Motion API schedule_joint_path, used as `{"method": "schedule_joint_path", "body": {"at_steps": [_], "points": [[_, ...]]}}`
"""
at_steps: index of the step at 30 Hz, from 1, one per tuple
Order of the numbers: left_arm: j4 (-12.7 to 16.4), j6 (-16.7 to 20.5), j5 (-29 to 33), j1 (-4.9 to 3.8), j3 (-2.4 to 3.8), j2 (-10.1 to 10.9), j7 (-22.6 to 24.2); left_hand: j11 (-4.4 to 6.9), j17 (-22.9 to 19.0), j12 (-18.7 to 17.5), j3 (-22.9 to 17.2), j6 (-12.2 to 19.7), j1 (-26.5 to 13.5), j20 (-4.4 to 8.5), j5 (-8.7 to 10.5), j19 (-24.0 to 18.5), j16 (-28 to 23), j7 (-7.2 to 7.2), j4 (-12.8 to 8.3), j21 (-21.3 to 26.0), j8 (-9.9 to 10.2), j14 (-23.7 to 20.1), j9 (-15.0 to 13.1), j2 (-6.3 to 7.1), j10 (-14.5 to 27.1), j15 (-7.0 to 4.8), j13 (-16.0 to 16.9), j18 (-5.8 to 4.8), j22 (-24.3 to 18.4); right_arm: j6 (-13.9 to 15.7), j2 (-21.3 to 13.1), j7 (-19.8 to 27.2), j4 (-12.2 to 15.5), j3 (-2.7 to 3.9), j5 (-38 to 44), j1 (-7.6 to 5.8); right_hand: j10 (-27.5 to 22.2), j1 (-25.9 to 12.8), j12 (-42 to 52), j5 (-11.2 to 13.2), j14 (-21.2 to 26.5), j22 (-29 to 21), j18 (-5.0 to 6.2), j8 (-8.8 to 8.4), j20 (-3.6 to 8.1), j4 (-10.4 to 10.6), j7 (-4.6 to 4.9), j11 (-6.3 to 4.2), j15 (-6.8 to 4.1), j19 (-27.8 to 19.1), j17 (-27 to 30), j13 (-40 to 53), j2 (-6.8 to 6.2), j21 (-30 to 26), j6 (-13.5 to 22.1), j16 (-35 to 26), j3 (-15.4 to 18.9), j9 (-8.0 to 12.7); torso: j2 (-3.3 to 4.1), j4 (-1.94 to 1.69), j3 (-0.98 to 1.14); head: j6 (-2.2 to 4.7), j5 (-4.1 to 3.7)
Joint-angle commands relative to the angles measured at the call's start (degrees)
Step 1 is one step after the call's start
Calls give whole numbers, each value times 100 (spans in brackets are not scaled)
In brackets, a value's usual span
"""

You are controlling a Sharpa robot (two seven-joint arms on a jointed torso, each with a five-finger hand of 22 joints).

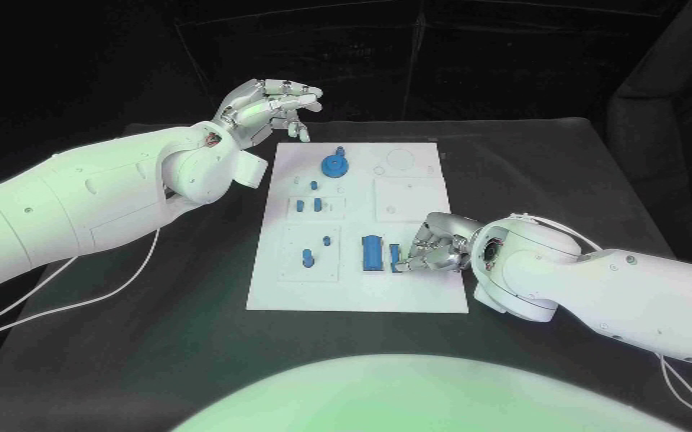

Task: Assemble the parts on the task board

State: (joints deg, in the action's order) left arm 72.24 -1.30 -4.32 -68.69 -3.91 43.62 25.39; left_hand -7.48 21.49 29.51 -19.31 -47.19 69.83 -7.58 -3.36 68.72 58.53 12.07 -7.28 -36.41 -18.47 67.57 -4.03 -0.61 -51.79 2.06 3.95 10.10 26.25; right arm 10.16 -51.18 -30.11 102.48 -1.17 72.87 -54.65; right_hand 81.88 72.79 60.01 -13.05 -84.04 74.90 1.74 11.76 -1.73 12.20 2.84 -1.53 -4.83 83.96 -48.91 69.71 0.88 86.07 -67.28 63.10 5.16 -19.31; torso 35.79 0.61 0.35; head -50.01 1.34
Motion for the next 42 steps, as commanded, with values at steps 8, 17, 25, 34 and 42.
{"method": "schedule_joint_path", "body": {"at_steps": [8,17,25,34,42], "points": [[-10,-76,23,-8,4,-14,18,4,-9,19,-5,38,49,-11,5,41,32,-11,-27,35,-28,-35,9,-12,32,15,-7,34,-5,-76,69,-7,-86,0,-11,-6,11,6,-8,-23,-38,981,-19,36,7,-34,-7,5,-14,175,-7,15,22,-2,35,-29,90,-19,-3,8,1,1,3],[-11,-77,23,-8,3,-13,15,4,-9,19,-5,38,49,-11,5,41,32,-11,-27,35,-28,-35,9,-12,32,15,-7,34,-5,18,11,123,-41,0,-105,-6,-6,54,-47,26,-37,943,-8,26,6,-94,4,11,-12,143,-7,-3,-25,-32,66,-30,153,-27,-8,15,4,1,-17],[-39,-61,23,-8,-12,-13,33,0,-14,23,-1,49,53,-13,6,37,34,-8,-32,39,-35,-43,10,-11,42,18,-8,34,-8,419,-268,1336,3,5,-1251,-66,-528,53,-1230,-156,-33,258,181,-244,-86,-115,212,182,112,-422,5,-740,-57,-583,582,-37,345,57,-36,18,5,60,-82],[-192,-83,144,13,-97,-98,167,12,-141,79,153,6,-84,-46,7,-181,-164,-47,46,220,-149,-315,-2,10,36,40,-11,34,-112,838,-184,3799,-1034,8,-4130,-569,-1750,965,-3801,-161,4,-3055,869,-448,-302,-573,486,424,330,-2710,26,-2824,223,-3854,1083,-37,82,185,-239,62,-31,216,-134],[-758,-74,460,56,-122,-416,338,-8,-1127,-543,201,-292,-115,-286,26,-1328,-2463,-64,112,1424,-45,-1089,42,-54,-248,280,-48,14,-861,617,548,4892,-2636,13,-5498,-754,-2018,1160,-5272,144,1721,-4455,846,-804,-737,-677,720,782,724,-3529,2141,-4943,251,-5941,1215,-2099,-180,637,-496,119,-90,477,-115]]}}
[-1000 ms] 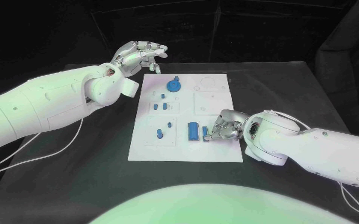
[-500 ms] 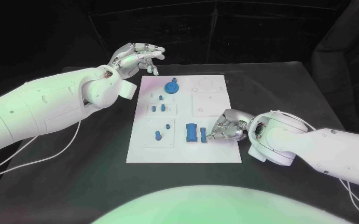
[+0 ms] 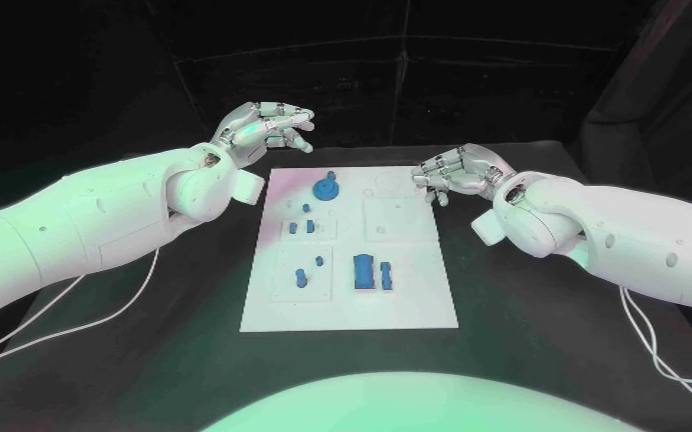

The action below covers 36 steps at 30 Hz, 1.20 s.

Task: Assemble the parts on the task board

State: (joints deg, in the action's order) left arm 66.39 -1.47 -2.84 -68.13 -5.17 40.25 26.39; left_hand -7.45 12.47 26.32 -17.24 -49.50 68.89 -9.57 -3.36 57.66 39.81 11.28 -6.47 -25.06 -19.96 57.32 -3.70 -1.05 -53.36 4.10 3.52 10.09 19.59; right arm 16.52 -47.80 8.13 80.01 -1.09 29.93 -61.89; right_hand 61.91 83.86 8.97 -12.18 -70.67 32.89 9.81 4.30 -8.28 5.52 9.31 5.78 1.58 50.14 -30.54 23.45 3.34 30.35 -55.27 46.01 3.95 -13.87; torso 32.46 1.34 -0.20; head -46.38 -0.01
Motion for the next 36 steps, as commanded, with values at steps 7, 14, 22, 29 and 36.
{"method": "schedule_joint_path", "body": {"at_steps": [7,14,22,29,36], "points": [[-972,38,554,74,3,-509,365,-139,-778,-1081,34,-205,8,-456,18,-1007,-2123,-7,65,1256,582,-143,4,-15,-346,340,-4,56,-892,-303,968,1472,-1562,12,-1506,-56,-17,-112,-517,151,645,-1256,76,-63,-359,-241,87,151,275,-2,1479,-1454,-16,-1606,115,-1319,-195,571,-296,90,-48,380,12],[-1510,116,623,243,10,-859,447,-157,-865,-1405,91,-300,44,-511,21,-1062,-2593,1,76,1444,786,-12,0,-56,-473,375,0,58,-1102,-556,1398,1580,-2213,16,-1548,-59,48,-257,-521,132,101,-1600,83,-65,-251,-430,130,162,193,612,1924,-1871,12,-1850,55,-1368,-254,782,-342,54,-17,570,27],[-1154,371,411,267,40,-721,231,249,-1247,-1953,816,2055,-3064,145,336,-3166,-3213,-502,647,1916,1326,-2579,370,105,2133,25,-352,-393,-1484,68,1214,1340,-1757,19,-1477,-23,-2742,-3902,-897,616,3209,-2368,-366,-430,232,-552,-345,-167,-158,-1891,2446,-2345,-334,-2389,2501,-2822,-395,1387,-264,23,-24,662,17],[-347,1333,381,389,149,-454,256,745,-1247,-2128,1046,2804,-4050,355,336,-3838,-3412,-665,647,2069,1499,-3394,370,105,2961,-410,-352,-515,-1959,1009,898,1629,-795,50,-2007,46,-3605,-5023,-897,766,4178,-2599,-455,-430,382,-552,-493,-578,-158,-2675,2600,-2345,-334,-2552,3261,-3268,-395,1387,-165,-92,8,1055,5],[785,2683,341,560,303,-78,291,745,-1247,-2632,1211,3330,-4750,503,336,-4314,-3551,-1128,647,2506,1996,-3971,370,105,3548,-410,-352,-576,-1959,2162,512,1982,383,89,-2656,129,-4236,-5838,-897,1218,4879,-2766,-981,-430,828,-552,-931,-578,-158,-3239,3054,-2345,-334,-3035,3807,-3592,-395,1387,-128,-134,20,1201,1]]}}
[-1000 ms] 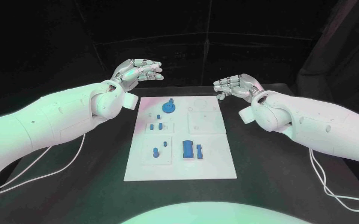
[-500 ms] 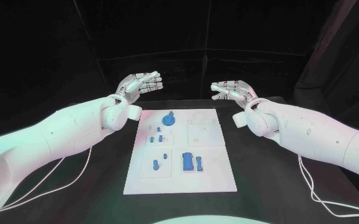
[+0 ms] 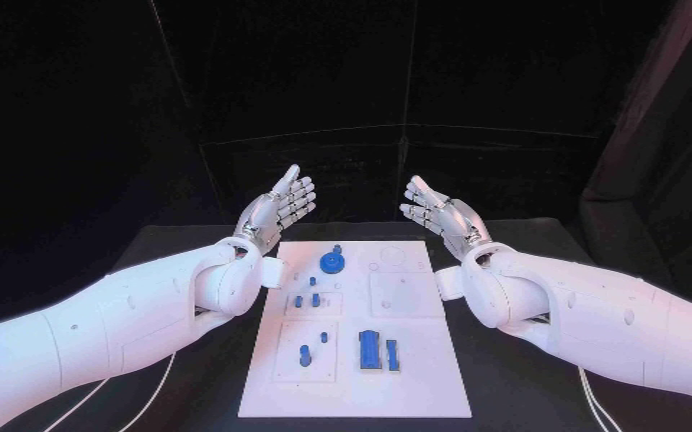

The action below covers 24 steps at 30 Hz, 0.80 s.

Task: Assemble the parts on the task board

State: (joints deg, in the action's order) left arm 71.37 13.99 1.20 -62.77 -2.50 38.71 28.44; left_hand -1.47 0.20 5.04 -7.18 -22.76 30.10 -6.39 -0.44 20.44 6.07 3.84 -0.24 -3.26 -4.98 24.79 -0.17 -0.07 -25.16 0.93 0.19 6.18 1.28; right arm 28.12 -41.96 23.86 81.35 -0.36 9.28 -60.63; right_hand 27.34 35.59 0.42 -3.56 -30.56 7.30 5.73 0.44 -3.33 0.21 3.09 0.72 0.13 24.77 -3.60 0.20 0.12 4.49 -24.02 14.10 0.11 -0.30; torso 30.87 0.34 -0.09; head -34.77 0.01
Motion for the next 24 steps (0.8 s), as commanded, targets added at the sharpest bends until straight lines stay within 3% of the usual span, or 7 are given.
{"method": "schedule_joint_path", "body": {"at_steps": [1,2,3,6,7,14,24], "points": [[437,1316,-69,46,57,126,91,147,-20,-504,229,725,-960,205,44,-652,-193,-384,24,326,498,-792,17,7,802,-93,-19,-185,-128,1111,-109,444,361,20,-653,11,-862,-1122,-42,356,964,-231,-171,-44,333,-21,-309,-72,-13,-781,360,-20,-12,-449,760,-445,-11,30,31,-34,9,39,-1],[586,1494,-74,69,77,176,96,147,-20,-504,242,790,-1045,224,44,-708,-607,-384,24,326,498,-860,17,7,873,-93,-19,-200,-128,1208,-142,474,460,23,-708,18,-942,-1227,-42,356,1052,-251,-573,-44,333,-21,-309,-72,-13,-856,360,-20,-12,-449,829,-486,-11,30,31,-34,9,39,-1],[807,1759,-82,102,107,249,103,147,-20,-504,272,868,-1149,639,44,-781,-607,-384,24,326,498,-947,17,7,960,-93,-19,-618,-128,1336,-185,513,591,28,-780,27,-1040,-1355,-42,356,1164,-278,-573,-44,333,-21,-309,-72,-13,-940,360,-20,-12,-449,916,-538,-11,30,31,-34,9,39,-1],[1200,2227,-97,161,161,380,115,147,-20,-504,311,1027,-1360,639,44,-917,-607,-384,24,326,498,-1120,17,7,1136,-93,-19,-618,-128,1520,-246,569,779,34,-884,41,-1235,-1608,-42,356,1381,-730,-573,-44,333,-21,-309,-72,-13,-1120,360,-20,-12,-449,1086,-636,-11,30,31,-34,9,39,-1],[1313,2362,-101,178,176,417,119,147,-20,-504,718,1078,-1425,639,44,-960,-607,-384,24,326,498,-1173,17,7,1191,-93,-19,-618,-128,1559,-259,581,818,35,-905,44,-1294,-1683,-42,356,1446,-730,-573,-44,333,-21,-309,-72,-13,-1171,360,-20,-12,-449,1138,-667,-11,30,31,-34,9,39,-1],[1814,2959,-119,254,244,583,134,147,-20,-504,718,1390,-1838,639,44,-1239,-607,-384,24,326,498,-1514,17,7,1538,-93,-19,-618,-128,1600,-273,594,860,36,-928,47,-1657,-2159,-42,356,1856,-730,-573,-44,333,-21,-309,-72,-13,-1503,360,-20,-12,-449,1458,-855,-11,30,31,-34,9,39,-1],[1858,3012,-120,261,250,598,136,147,-20,-504,718,1662,-2200,639,44,-1491,-607,-384,24,326,498,-1811,17,7,1838,-93,-19,-618,-128,1600,-273,594,860,36,-928,47,-1995,-2593,-42,356,2228,-730,-573,-44,333,-21,-309,-72,-13,-1807,360,-20,-12,-449,1754,-1410,-11,30,31,-34,9,39,-1]]}}
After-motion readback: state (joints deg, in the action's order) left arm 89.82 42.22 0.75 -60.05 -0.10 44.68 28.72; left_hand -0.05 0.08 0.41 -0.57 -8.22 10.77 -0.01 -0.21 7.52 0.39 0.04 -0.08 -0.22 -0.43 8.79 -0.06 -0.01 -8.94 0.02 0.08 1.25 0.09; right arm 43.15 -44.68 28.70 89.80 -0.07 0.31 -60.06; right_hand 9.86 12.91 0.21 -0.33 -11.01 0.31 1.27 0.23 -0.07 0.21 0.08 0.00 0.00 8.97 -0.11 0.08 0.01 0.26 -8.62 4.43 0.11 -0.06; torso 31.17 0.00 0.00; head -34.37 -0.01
